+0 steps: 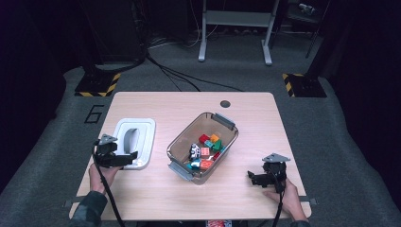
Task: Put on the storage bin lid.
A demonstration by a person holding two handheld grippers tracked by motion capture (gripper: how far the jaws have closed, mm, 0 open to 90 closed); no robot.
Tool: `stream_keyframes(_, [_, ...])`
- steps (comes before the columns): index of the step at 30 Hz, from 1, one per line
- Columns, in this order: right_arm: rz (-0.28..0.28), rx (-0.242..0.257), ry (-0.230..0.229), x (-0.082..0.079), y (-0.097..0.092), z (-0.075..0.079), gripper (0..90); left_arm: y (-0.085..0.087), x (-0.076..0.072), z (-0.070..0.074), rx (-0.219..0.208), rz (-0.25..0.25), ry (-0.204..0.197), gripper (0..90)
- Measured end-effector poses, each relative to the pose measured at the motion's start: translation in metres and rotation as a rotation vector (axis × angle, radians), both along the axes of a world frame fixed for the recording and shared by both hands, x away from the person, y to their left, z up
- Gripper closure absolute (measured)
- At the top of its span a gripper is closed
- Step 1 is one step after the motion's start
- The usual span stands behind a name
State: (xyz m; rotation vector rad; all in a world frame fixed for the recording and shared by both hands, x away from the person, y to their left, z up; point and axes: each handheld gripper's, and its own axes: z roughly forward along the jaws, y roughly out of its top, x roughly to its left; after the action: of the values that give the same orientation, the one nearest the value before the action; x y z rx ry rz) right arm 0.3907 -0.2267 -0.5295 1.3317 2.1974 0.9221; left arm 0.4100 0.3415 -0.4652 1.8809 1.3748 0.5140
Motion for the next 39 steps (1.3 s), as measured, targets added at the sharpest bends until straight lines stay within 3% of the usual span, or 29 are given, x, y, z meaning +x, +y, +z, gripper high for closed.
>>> stream_keyframes(4, [-0.002, 0.005, 0.003, -0.001, -0.001, 0.0, 0.0, 0.005, 0.008, 0.003, 0.013, 0.016, 0.009, 3.0])
stream_keyframes(9, [0.031, 0.006, 0.008, 0.0, -0.004, 0.0, 0.0, 0.013, 0.019, 0.004, -0.021, 0.051, 0.021, 0.0])
stream_keyframes(14, [0.033, 0.006, 0.008, 0.0, -0.004, 0.0, 0.0, 0.017, 0.03, 0.004, 0.005, 0.059, 0.032, 0.0])
stream_keyframes(21, [0.035, 0.001, 0.006, 0.001, -0.004, 0.0, 0.0, 0.021, 0.048, -0.003, 0.007, 0.081, 0.058, 6.4])
stream_keyframes(27, [0.034, 0.006, 0.008, 0.0, -0.004, 0.0, 0.0, 0.019, 0.068, -0.016, 0.007, 0.088, 0.085, 23.0])
stream_keyframes(30, [0.034, 0.003, 0.007, 0.0, -0.004, 0.0, 0.0, 0.015, 0.071, -0.02, 0.016, 0.086, 0.098, 35.1])
stream_keyframes(31, [0.034, 0.003, 0.007, 0.0, -0.004, 0.0, 0.0, 0.014, 0.072, -0.021, 0.036, 0.097, 0.1, 38.5])
stream_keyframes(36, [0.033, 0.005, 0.008, 0.0, -0.004, 0.0, 0.0, 0.011, 0.074, -0.024, 0.04, 0.109, 0.102, 58.3])
stream_keyframes(39, [0.034, 0.001, 0.004, 0.0, -0.004, 0.0, 0.0, 0.012, 0.075, -0.024, 0.042, 0.115, 0.097, 61.6])
